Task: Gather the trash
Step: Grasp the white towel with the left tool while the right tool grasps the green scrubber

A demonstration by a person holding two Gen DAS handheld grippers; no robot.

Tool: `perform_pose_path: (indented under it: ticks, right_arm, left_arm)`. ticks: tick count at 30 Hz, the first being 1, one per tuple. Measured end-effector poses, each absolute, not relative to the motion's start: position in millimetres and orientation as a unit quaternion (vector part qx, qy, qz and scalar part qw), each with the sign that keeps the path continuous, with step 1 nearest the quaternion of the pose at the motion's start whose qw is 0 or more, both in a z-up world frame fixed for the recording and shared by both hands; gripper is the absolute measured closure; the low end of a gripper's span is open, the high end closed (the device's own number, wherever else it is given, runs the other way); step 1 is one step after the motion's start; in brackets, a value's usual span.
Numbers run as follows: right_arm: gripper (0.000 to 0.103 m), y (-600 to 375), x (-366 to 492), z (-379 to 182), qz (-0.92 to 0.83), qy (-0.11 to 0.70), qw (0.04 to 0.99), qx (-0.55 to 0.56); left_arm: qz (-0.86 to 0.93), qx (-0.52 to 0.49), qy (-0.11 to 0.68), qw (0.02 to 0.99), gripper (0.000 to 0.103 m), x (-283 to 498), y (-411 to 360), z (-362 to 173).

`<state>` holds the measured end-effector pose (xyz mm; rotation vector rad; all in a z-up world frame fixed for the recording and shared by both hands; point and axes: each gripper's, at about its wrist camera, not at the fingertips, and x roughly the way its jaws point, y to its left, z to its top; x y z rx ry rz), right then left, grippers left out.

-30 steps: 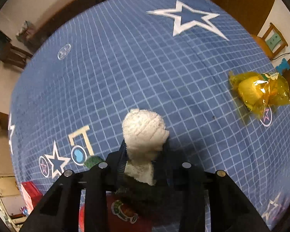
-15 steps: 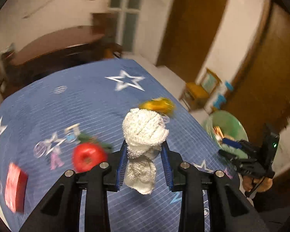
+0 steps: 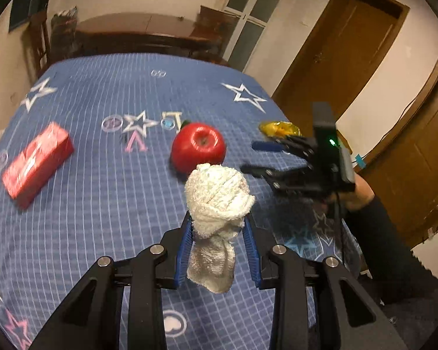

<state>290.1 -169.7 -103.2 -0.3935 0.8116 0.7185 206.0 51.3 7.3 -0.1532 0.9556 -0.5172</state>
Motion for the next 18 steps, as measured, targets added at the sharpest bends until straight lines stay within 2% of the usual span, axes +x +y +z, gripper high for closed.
perform_pose_path:
  ticks: [8, 9, 11, 13, 18]
  right_arm:
    - [0.055, -150, 318, -114, 0.37, 0.375, 0.816, -0.238]
    - [0.059, -149, 321, -116, 0.369, 0.374, 0.816, -0.242]
    - [0.089, -150, 323, -124, 0.379, 0.386, 0.807, -0.237]
    - [0.096, -152, 317, -122, 0.374, 0.373, 0.816, -0.235]
    - [0.096, -182, 259, -113, 0.314, 0.383, 0.846, -0.196]
  left_arm:
    - [-0.24, -0.091, 0.476, 0.841, 0.069, 202, 60, -20]
    - [-0.24, -0.089, 0.478, 0.84, 0.069, 202, 59, -24]
    - [-0.242, -0.087, 0.48, 0.839, 0.069, 201, 56, -27]
    - [-0.243, -0.083, 0.483, 0.837, 0.069, 202, 50, -31]
    - [-0.223, -0.059, 0.491, 0.84, 0.069, 209, 38, -55]
